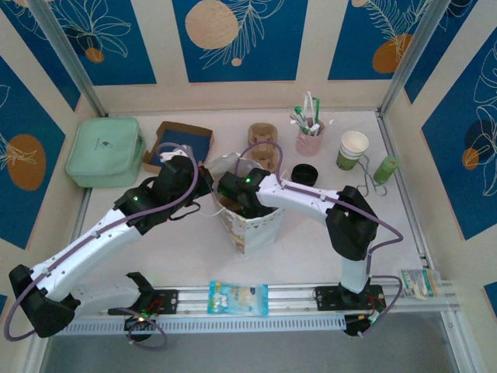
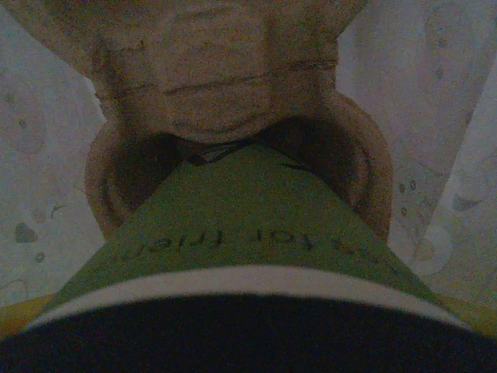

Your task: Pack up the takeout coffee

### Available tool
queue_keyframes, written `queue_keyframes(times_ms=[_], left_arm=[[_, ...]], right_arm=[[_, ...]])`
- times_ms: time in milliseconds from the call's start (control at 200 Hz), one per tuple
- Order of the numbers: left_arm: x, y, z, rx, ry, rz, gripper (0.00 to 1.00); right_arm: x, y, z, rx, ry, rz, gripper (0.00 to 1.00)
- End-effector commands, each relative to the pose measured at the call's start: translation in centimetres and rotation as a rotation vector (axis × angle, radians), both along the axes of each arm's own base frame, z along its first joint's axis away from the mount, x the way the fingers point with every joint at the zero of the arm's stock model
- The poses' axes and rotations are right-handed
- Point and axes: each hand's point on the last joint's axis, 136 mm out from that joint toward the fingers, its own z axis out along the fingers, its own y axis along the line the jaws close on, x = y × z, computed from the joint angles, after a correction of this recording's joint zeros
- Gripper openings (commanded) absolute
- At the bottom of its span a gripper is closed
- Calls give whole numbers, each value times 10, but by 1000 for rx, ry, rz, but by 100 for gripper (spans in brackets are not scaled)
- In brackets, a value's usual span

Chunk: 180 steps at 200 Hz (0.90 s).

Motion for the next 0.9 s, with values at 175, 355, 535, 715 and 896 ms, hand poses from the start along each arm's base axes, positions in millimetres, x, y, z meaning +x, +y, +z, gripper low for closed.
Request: queue_keyframes(times_ms=[175, 355, 535, 715, 896], left_arm=[[-6, 1, 2, 3, -19, -26, 0], [-7, 1, 1, 2, -17, -25, 0], [-8, 2, -1, 2, -14, -24, 0], [-8, 3, -2, 6, -13, -22, 0], [-9, 4, -2, 4, -14, -19, 0]], right_arm=[[-2, -7, -18, -29, 33, -25, 22], [-2, -6, -23, -28, 34, -28, 22], [0, -5, -30, -23, 30, -31, 22], [5, -3, -37, -12, 14, -41, 22], [11, -2, -39, 8, -25, -47, 22]])
